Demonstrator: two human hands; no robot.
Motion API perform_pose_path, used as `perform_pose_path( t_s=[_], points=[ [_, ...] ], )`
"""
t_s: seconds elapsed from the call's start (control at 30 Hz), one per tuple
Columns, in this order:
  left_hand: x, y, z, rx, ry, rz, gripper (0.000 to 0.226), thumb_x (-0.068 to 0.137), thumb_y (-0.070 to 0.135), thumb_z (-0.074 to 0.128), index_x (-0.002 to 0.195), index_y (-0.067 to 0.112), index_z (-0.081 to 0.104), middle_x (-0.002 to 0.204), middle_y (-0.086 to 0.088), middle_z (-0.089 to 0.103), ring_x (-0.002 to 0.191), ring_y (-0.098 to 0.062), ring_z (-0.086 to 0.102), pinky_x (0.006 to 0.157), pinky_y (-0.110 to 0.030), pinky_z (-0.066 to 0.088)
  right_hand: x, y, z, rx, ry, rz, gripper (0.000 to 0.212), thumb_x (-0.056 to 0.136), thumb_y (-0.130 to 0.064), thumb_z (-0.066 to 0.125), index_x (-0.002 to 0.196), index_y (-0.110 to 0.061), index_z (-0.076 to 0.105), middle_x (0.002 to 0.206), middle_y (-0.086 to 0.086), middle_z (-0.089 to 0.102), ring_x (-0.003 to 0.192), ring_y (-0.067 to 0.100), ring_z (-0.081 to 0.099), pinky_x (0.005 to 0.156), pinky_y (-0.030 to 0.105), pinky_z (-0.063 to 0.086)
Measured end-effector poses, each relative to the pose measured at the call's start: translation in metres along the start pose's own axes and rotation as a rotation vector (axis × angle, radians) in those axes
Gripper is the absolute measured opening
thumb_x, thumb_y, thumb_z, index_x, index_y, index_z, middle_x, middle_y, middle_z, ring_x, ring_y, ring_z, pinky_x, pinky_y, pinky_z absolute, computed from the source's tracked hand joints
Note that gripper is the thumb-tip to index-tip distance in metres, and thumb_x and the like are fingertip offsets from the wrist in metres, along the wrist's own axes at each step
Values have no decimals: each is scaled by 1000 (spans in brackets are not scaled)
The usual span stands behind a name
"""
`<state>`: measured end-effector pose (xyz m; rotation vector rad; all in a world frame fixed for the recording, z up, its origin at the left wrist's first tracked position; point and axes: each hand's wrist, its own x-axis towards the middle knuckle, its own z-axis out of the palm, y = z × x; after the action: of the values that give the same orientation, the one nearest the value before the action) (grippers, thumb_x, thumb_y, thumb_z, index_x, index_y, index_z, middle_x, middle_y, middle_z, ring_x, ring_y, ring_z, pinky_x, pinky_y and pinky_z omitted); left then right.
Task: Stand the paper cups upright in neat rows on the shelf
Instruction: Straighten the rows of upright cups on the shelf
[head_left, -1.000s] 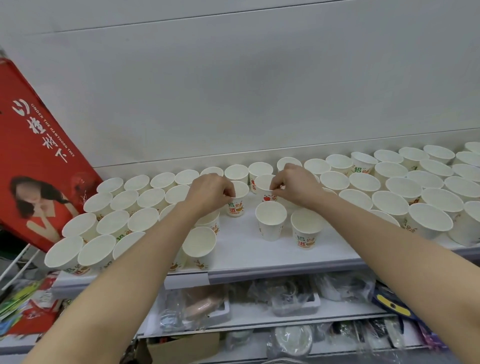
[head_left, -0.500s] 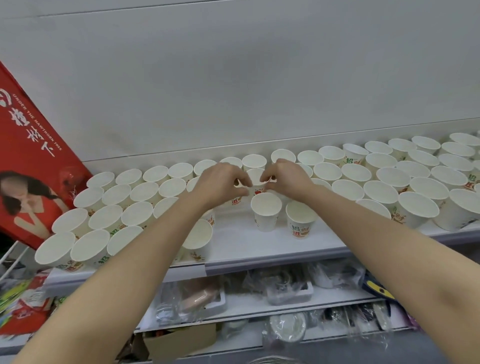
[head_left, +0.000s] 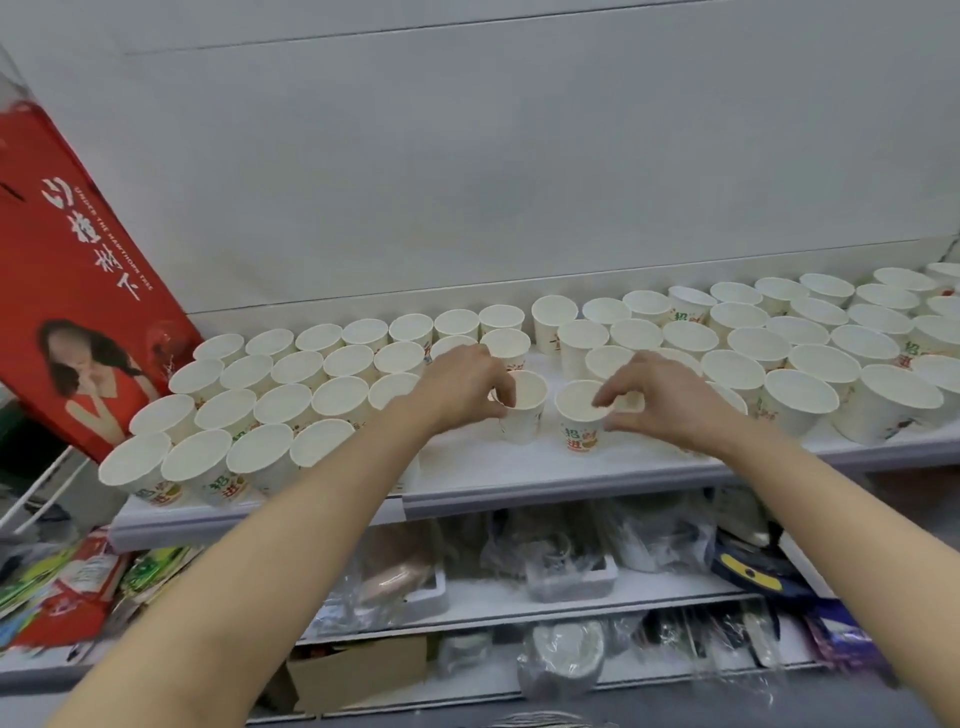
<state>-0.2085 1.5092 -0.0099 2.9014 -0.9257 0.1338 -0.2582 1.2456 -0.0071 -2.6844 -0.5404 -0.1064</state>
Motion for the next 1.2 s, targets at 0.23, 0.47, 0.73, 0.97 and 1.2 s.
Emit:
perform_pose_path(
  t_s=[0.23,0.47,0.73,0.97,1.2],
  points=[
    [-13,16,3,68,119,-200,7,81,34,65,80,31,72,78,6,66,87,-18,53,62,-30,42,4,13,28,-101,65,-75,4,79,-30,73,82,-33,72,85,-6,68,87,13,52,73,37,49],
    [-31,22,5,-39,104,-365,25,75,44,78,95,29,73,90,11,70,87,-13,62,66,-27,44,25,-9,37,-37,38,-106,8,85,-29,65,88,-32,72,88,-9,66,91,10,48,72,28,42],
    [-50,-8,-17,-30,-56,-285,34,68,46,82,99,37,71,100,16,64,97,-11,48,76,-31,41,53,-27,48,-10,91,-33,7,82,-24,67,84,-28,72,84,-5,67,96,15,51,67,29,41],
    [-41,-21,-12,177,-64,-206,11,83,35,69,88,27,74,87,8,69,95,-17,54,72,-28,30,64,-32,51,0,55,-100,19,77,-27,76,95,-27,71,92,-11,66,95,12,47,75,29,42],
    [-40,-40,-16,105,-55,-138,24,74,40,79,95,36,71,92,15,63,93,-12,52,75,-31,42,66,-26,55,-119,80,-172,6,80,-18,71,85,-21,71,89,-6,67,95,18,49,72,33,43]
  ],
)
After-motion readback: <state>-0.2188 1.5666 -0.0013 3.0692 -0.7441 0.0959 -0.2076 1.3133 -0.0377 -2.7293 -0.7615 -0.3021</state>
